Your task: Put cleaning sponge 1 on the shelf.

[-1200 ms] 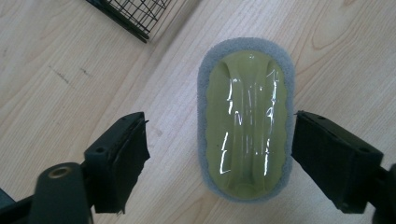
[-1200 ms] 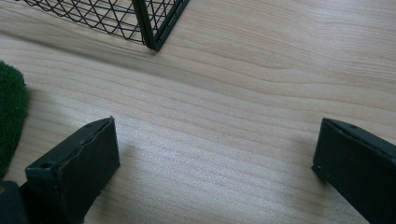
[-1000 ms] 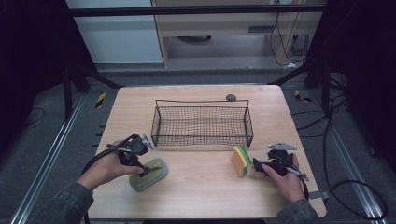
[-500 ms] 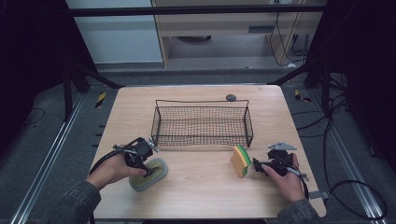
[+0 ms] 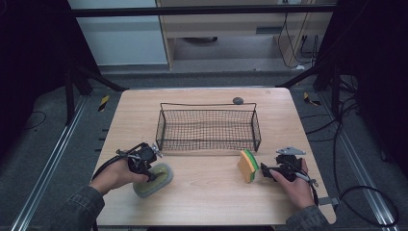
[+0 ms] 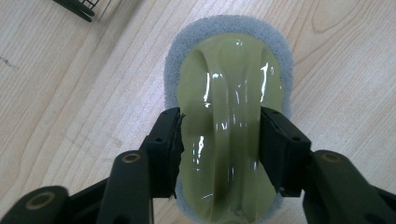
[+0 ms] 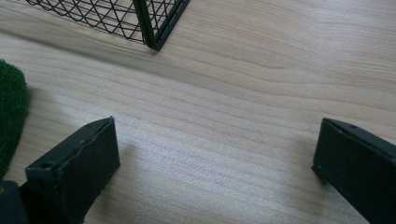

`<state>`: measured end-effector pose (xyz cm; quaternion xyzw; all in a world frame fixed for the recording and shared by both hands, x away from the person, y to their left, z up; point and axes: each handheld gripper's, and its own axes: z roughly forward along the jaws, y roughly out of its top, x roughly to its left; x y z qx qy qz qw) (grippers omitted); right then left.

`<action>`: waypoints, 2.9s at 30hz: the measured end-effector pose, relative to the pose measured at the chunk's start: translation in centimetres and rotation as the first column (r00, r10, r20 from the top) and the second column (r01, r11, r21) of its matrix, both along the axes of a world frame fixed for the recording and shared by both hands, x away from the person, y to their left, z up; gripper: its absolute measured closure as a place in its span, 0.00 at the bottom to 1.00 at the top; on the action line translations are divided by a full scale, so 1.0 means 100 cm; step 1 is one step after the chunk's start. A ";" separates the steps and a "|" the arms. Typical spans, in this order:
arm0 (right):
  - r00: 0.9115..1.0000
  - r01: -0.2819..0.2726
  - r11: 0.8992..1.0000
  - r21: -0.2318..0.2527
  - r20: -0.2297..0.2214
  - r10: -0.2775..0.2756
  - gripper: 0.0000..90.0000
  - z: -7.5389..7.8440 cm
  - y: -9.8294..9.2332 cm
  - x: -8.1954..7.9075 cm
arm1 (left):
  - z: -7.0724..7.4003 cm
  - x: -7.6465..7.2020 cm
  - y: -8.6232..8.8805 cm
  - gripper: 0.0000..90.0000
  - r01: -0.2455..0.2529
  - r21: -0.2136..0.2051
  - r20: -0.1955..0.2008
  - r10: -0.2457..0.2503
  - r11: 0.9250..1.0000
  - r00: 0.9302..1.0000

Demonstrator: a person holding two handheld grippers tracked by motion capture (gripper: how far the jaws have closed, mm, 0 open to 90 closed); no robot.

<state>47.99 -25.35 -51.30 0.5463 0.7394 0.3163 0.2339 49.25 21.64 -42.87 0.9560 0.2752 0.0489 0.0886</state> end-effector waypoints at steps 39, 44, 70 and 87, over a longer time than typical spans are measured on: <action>1.000 0.000 1.000 -0.002 0.000 0.000 0.01 0.000 0.000 0.000 | 0.031 -0.026 0.003 0.78 0.151 0.023 0.339 -0.150 0.988 0.929; 1.000 0.000 1.000 -0.002 0.001 0.000 0.01 0.000 0.000 0.000 | 0.045 -0.027 0.003 0.78 0.167 0.018 0.385 -0.161 0.986 0.909; 1.000 -0.009 1.000 -0.004 0.001 0.009 0.01 0.000 -0.001 0.000 | 0.122 0.009 -0.006 0.78 0.197 0.088 0.475 -0.215 0.977 0.853; 1.000 -0.008 1.000 -0.009 0.004 0.008 0.01 0.000 -0.001 0.000 | 0.137 0.046 -0.022 0.78 0.207 0.148 0.530 -0.255 0.967 0.809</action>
